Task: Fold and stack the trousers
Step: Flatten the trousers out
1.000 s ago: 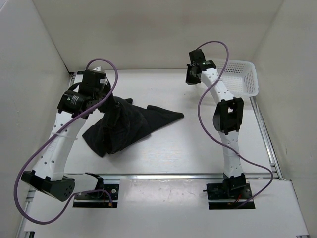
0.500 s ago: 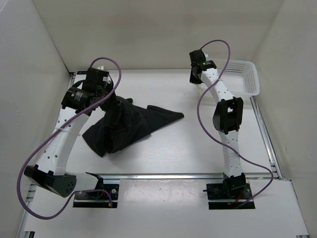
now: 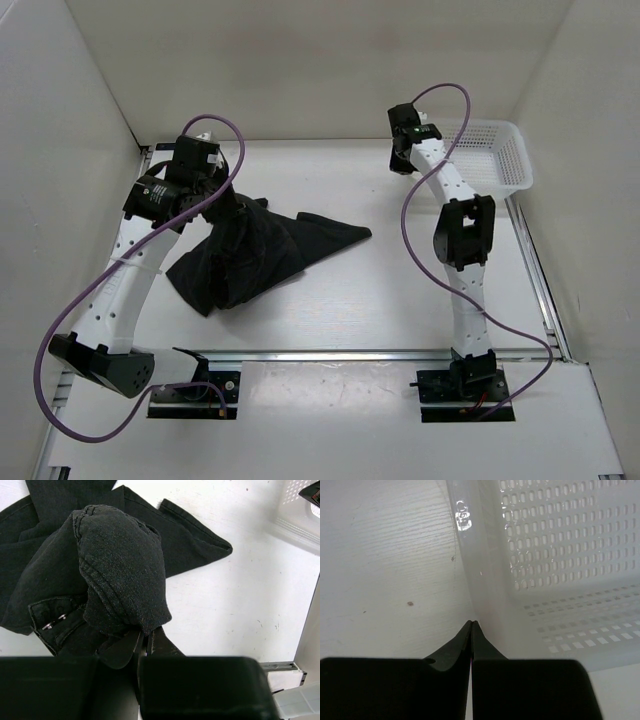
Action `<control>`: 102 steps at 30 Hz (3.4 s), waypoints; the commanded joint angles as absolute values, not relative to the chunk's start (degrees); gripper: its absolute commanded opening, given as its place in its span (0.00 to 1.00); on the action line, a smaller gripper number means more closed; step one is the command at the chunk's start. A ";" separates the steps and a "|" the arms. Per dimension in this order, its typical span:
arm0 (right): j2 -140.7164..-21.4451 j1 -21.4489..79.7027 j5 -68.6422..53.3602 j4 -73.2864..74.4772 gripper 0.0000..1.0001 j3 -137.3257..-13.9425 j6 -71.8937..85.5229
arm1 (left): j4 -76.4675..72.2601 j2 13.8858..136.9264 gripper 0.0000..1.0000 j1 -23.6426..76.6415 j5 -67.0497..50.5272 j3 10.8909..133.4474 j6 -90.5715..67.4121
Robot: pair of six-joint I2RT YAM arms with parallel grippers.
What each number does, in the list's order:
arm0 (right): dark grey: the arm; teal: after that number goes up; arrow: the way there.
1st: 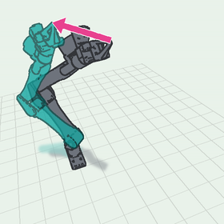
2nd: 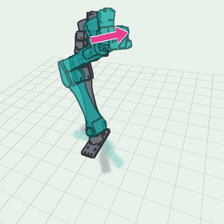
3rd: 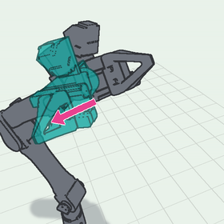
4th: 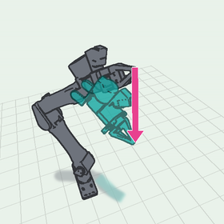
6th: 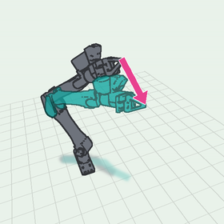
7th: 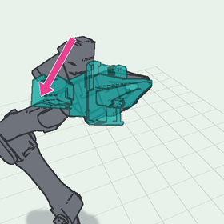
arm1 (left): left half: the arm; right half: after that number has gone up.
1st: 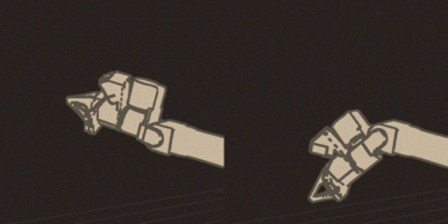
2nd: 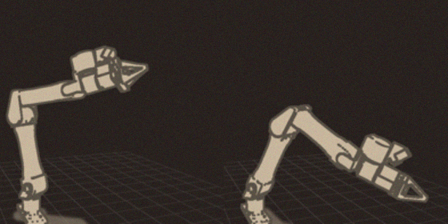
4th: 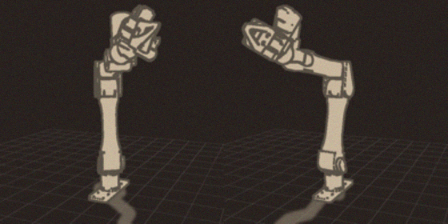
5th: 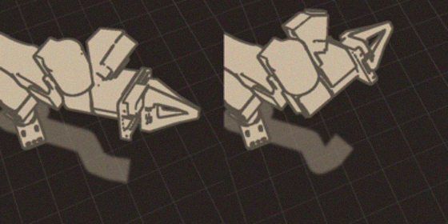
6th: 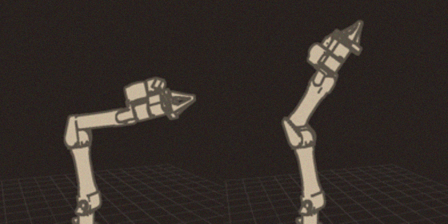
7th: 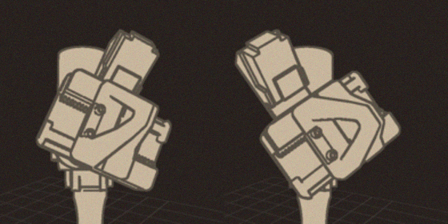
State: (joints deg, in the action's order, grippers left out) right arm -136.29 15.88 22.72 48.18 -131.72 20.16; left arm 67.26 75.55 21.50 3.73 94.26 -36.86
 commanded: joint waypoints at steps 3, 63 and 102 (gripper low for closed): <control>-126.84 16.96 13.47 46.94 0.19 -129.12 19.60 | 64.78 74.62 0.10 22.32 2.11 96.59 -36.56; -39.72 6.77 -29.61 26.94 1.00 -23.03 52.82 | 46.15 74.78 1.00 -16.96 -20.82 43.68 -39.20; -55.65 7.04 -0.19 42.62 0.00 -72.03 33.76 | 58.80 73.74 0.10 -8.98 -18.55 88.63 -31.82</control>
